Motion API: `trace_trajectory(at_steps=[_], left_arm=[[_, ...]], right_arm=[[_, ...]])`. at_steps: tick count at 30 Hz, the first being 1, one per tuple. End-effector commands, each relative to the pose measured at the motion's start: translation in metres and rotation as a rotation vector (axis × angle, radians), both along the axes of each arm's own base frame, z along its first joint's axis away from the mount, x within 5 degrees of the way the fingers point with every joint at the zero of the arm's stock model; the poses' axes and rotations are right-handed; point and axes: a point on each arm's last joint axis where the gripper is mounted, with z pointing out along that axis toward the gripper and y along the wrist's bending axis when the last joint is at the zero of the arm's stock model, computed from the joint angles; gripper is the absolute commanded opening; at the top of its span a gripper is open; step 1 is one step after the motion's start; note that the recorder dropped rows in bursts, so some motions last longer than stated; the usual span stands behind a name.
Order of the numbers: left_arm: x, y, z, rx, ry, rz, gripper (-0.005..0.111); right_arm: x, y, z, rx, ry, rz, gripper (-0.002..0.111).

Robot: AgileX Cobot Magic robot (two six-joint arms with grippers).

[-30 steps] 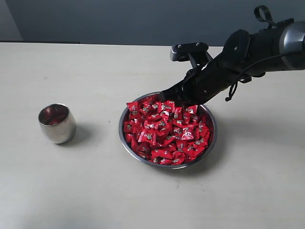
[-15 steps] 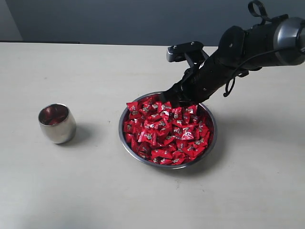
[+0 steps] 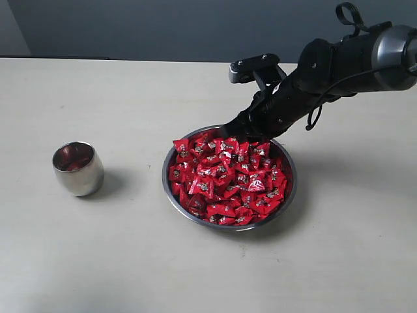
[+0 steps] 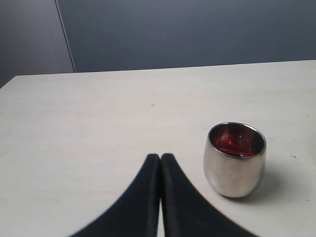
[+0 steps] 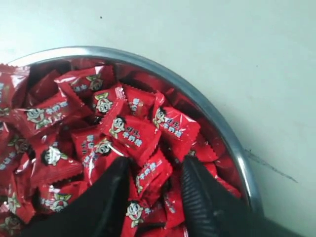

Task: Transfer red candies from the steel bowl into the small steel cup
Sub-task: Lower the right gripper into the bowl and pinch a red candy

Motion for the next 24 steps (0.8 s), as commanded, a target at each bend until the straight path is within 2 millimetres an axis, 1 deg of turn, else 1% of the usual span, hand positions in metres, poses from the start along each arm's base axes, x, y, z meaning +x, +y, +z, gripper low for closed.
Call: trace_trajectory(at_steps=[1,4,7,24], left_arm=[[0.0,0.0,-0.001,-0.004,-0.003,0.001,0.0],[0.0,0.0,-0.001,-0.004,-0.003,0.001,0.0],[0.0,0.0,-0.001,-0.004,-0.003,0.001,0.0],[0.0,0.0,-0.001,-0.004,-0.003,0.001,0.0]], right_arm=[[0.005,-0.001,-0.005,-0.006,-0.016,-0.005,0.035],[0.005,0.0,-0.014,-0.007,0.011,-0.017,0.035],[0.005,0.001,-0.017,0.001,0.025,-0.03,0.035],[0.007,0.001,-0.017,0.007,0.006,-0.036,0.035]])
